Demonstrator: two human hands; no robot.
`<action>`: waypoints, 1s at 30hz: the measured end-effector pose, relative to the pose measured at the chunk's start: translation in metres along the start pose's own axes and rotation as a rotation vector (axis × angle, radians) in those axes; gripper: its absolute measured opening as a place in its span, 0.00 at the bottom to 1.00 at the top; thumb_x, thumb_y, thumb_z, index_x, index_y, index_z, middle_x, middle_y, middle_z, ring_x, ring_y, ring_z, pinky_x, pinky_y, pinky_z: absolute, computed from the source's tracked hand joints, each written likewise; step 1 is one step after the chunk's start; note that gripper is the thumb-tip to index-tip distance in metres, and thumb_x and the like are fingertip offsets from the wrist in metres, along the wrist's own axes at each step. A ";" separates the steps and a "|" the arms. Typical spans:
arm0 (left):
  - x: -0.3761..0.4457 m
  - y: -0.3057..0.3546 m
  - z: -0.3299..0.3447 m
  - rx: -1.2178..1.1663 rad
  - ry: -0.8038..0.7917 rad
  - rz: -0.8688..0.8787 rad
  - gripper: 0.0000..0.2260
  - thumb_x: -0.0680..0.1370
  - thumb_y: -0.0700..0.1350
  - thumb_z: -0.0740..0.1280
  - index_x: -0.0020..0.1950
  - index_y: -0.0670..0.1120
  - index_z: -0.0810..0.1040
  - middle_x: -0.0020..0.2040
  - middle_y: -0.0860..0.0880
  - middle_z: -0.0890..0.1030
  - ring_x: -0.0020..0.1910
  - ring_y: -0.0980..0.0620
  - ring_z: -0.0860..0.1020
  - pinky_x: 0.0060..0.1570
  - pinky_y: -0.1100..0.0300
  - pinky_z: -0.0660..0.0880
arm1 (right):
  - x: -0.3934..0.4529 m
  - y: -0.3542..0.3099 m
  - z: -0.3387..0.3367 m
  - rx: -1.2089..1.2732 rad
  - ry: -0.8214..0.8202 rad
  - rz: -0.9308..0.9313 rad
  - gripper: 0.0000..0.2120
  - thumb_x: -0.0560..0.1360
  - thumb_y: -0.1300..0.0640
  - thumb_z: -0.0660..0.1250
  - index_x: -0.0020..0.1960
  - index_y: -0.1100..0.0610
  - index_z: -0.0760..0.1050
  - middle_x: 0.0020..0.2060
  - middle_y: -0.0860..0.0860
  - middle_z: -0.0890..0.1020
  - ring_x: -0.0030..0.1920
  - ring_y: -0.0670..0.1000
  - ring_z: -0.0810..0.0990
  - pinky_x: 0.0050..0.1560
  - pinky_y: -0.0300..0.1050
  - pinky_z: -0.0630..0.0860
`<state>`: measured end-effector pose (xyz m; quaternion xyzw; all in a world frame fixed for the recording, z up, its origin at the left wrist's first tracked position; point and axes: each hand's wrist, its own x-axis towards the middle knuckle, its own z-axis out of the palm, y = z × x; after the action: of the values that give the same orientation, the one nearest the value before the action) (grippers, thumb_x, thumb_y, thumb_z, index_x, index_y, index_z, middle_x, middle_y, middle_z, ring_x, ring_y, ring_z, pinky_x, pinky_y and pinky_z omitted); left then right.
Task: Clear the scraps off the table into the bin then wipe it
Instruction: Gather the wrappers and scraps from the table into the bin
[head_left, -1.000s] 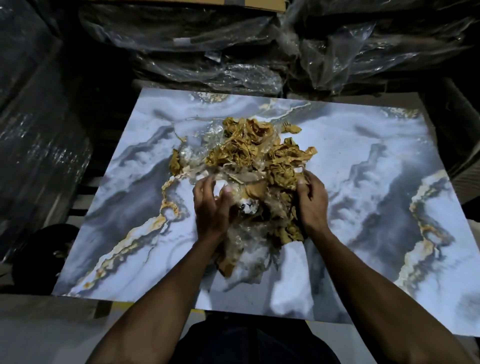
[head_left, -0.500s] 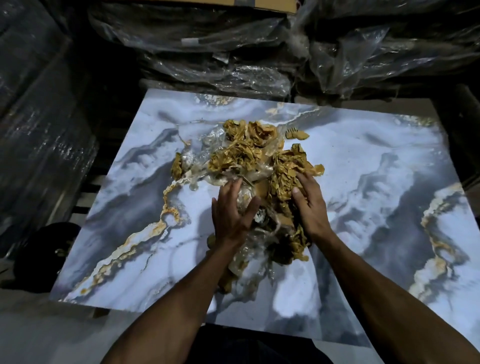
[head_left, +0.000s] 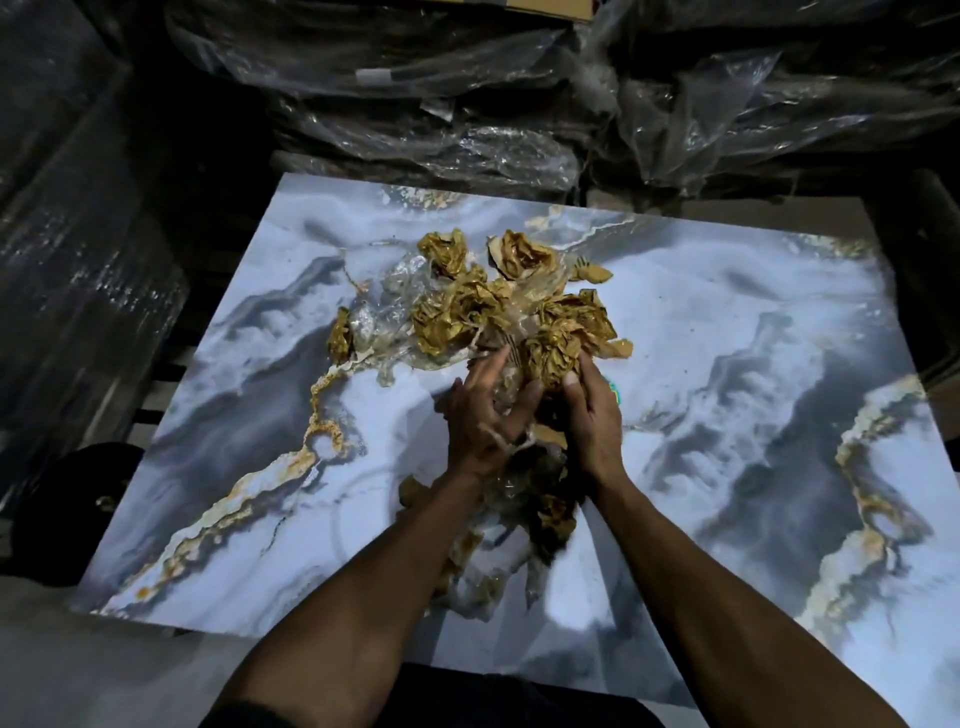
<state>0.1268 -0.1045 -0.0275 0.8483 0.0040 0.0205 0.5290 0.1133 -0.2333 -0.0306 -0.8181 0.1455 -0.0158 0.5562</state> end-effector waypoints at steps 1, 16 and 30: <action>0.000 0.001 0.002 -0.042 0.005 -0.007 0.38 0.72 0.72 0.58 0.71 0.46 0.71 0.69 0.46 0.74 0.68 0.52 0.71 0.67 0.55 0.69 | -0.001 -0.003 0.003 0.042 0.019 0.015 0.34 0.73 0.27 0.54 0.74 0.41 0.63 0.73 0.49 0.69 0.72 0.51 0.68 0.70 0.62 0.67; -0.006 0.035 0.003 -0.166 0.087 -0.037 0.30 0.76 0.61 0.55 0.67 0.41 0.75 0.67 0.41 0.75 0.68 0.46 0.71 0.66 0.55 0.68 | -0.013 -0.049 0.013 0.299 0.140 0.061 0.29 0.77 0.46 0.65 0.74 0.56 0.66 0.72 0.52 0.70 0.71 0.46 0.67 0.70 0.43 0.66; -0.012 0.083 -0.042 -0.284 0.172 0.102 0.22 0.76 0.49 0.59 0.67 0.43 0.76 0.66 0.44 0.75 0.62 0.58 0.70 0.58 0.77 0.63 | -0.040 -0.111 0.010 0.315 0.282 -0.132 0.21 0.82 0.51 0.60 0.72 0.59 0.70 0.70 0.54 0.73 0.71 0.50 0.70 0.72 0.48 0.66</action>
<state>0.1117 -0.1038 0.0655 0.7594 0.0029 0.1201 0.6395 0.1014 -0.1762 0.0721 -0.7185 0.1638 -0.1892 0.6490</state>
